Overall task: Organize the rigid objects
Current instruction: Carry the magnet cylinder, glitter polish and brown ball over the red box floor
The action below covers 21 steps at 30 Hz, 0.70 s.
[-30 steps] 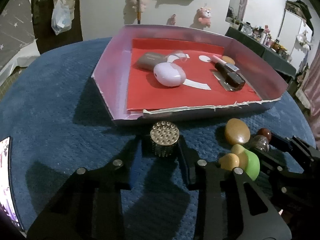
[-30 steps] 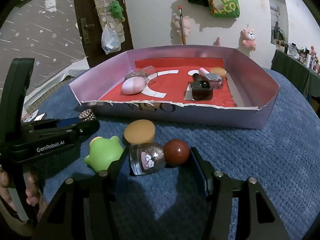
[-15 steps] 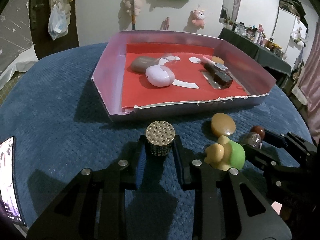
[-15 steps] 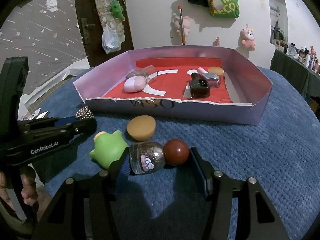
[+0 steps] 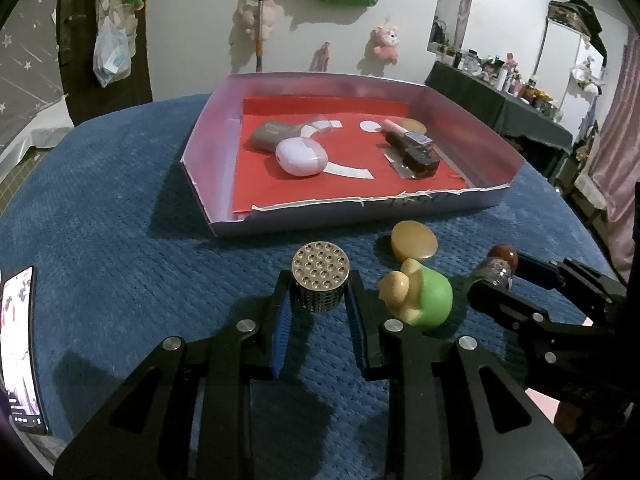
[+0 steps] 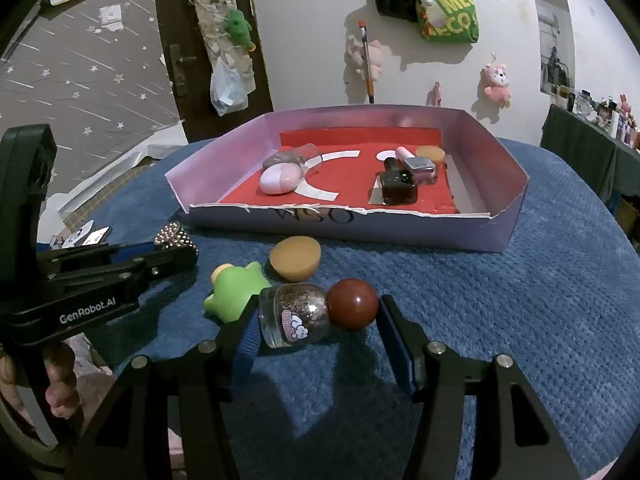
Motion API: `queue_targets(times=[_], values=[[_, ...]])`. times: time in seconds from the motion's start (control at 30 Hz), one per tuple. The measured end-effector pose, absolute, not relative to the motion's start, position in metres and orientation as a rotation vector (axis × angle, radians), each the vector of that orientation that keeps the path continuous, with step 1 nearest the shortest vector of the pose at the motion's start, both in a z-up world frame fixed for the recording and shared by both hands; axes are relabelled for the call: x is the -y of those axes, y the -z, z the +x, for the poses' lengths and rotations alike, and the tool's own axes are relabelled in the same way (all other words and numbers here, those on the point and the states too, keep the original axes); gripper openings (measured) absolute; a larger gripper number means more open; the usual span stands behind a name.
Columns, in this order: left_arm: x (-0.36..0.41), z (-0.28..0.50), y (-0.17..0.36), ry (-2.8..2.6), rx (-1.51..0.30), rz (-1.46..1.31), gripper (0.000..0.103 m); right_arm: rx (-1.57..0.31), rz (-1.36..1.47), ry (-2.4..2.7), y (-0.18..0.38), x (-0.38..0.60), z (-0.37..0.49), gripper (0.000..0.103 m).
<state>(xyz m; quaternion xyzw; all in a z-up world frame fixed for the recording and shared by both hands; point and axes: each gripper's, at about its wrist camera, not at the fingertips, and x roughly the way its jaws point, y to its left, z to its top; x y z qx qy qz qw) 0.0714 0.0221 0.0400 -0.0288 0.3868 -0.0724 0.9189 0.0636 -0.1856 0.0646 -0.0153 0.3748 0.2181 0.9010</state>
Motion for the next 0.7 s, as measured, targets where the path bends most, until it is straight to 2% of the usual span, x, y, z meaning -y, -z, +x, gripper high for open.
queue_targets(times=[0.7], values=[[-0.022, 0.066, -0.061, 0.166, -0.739, -0.053, 0.024, -0.726, -0.023, -0.483, -0.09, 0.187, 0.058, 0.06]])
